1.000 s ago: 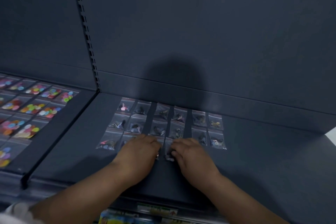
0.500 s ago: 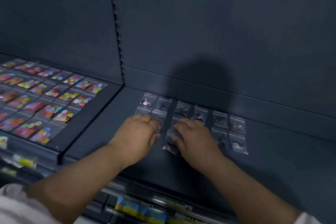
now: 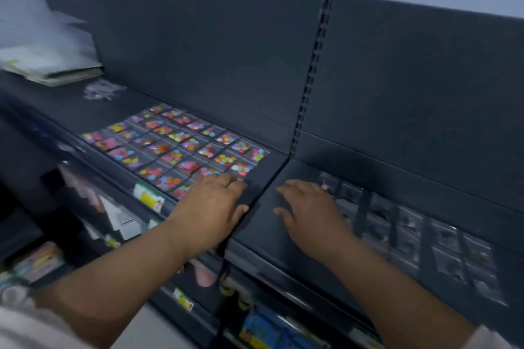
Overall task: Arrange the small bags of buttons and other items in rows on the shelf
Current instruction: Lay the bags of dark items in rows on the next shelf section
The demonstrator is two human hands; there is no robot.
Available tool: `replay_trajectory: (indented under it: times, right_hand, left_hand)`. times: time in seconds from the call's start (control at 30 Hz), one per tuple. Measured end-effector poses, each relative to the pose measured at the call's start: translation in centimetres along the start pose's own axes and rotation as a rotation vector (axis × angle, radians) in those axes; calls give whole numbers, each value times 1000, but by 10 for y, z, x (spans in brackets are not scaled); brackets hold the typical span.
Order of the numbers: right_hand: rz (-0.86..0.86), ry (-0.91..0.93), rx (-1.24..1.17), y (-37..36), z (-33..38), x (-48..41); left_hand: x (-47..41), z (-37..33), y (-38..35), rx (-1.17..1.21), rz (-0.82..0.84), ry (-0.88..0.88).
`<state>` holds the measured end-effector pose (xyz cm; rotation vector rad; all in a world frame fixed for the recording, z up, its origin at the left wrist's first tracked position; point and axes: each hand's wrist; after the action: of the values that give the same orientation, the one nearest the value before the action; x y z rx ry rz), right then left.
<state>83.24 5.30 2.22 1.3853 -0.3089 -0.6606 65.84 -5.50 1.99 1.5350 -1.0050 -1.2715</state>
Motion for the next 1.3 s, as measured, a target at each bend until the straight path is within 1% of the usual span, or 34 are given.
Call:
replay_trajectory:
  times: [0.17,0.33,0.47,0.6,0.73,0.9,1.17,1.3]
  right_hand:
    - [0,98,-18,-11,90,-46]
    - [-34,155,-28,-27,181,-94]
    - [-16,162,-51,-31,241,-126]
    - [-7,178,-60,-34,283,-155]
    - [-21,200,-62,-41,303,-189]
    - [-11,225,-93,-54,309,-243]
    - [-20,240,-144,-87,303,-359]
    - [37,209,-167,-100,298,-408]
  left_hand:
    - [44,92,34,-42,-29,82]
    - [80,181,66,-70,-52,166]
    - [102,237,86,-68,-54,209]
    - [111,278,104,-35,-68,267]
    - [108,313,108,-27,-73,316]
    - [86,353,103,-35,-80,358]
    - [19,428,92,-46,-57,451]
    - [-17,460,81,-1,-51,524]
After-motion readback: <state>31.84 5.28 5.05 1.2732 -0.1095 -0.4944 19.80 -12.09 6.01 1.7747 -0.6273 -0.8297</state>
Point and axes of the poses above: each hand's wrist, its own x-axis away from the middle knuckle, its own y-axis out of the back of the hand, z = x × y, and after that the axes turned 1 degree about -z, right-handed
